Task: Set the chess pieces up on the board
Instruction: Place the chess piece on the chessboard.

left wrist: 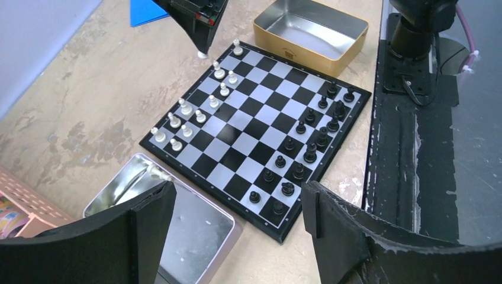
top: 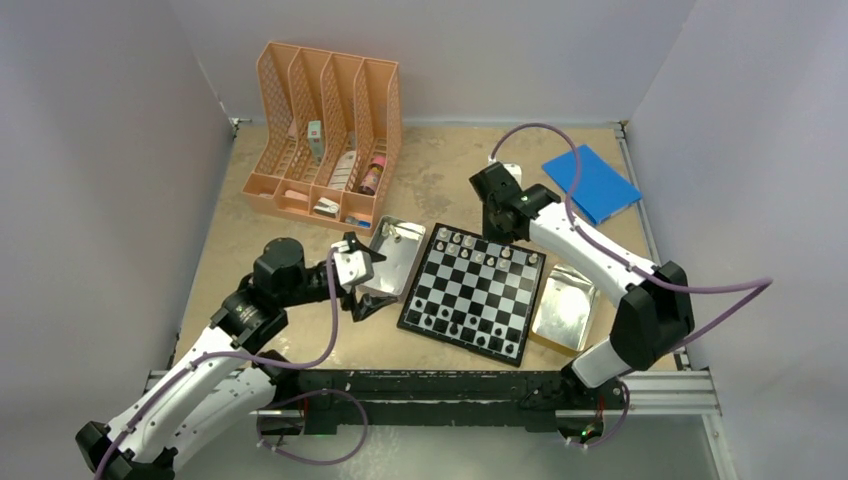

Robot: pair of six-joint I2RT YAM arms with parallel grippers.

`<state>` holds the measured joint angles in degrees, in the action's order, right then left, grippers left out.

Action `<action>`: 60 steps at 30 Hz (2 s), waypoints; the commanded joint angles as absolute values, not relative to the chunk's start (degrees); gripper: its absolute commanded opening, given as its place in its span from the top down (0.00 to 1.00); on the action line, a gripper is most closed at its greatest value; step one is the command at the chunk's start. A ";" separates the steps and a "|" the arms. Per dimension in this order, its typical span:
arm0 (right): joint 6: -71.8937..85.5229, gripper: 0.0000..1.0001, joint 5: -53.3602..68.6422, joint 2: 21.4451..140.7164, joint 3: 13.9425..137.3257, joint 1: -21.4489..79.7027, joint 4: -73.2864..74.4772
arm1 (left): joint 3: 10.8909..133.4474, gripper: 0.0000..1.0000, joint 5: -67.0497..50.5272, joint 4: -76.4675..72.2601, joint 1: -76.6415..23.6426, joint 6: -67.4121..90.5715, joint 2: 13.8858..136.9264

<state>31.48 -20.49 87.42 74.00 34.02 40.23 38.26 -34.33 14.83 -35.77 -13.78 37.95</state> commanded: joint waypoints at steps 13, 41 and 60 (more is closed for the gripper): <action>30.72 0.96 -16.40 91.29 68.47 26.11 47.08 | 36.84 0.21 -41.40 13.87 -36.08 -16.30 35.37; 25.71 0.94 -11.13 98.76 66.71 21.05 41.03 | 36.83 0.20 -41.40 14.28 -36.08 -16.64 36.06; 24.44 0.79 -9.89 97.26 67.20 21.01 39.35 | 36.74 0.20 -41.66 14.41 -36.04 -16.88 36.22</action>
<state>25.43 -10.81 98.32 66.81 21.30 39.55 36.84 -40.29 15.57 -35.77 -15.92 36.27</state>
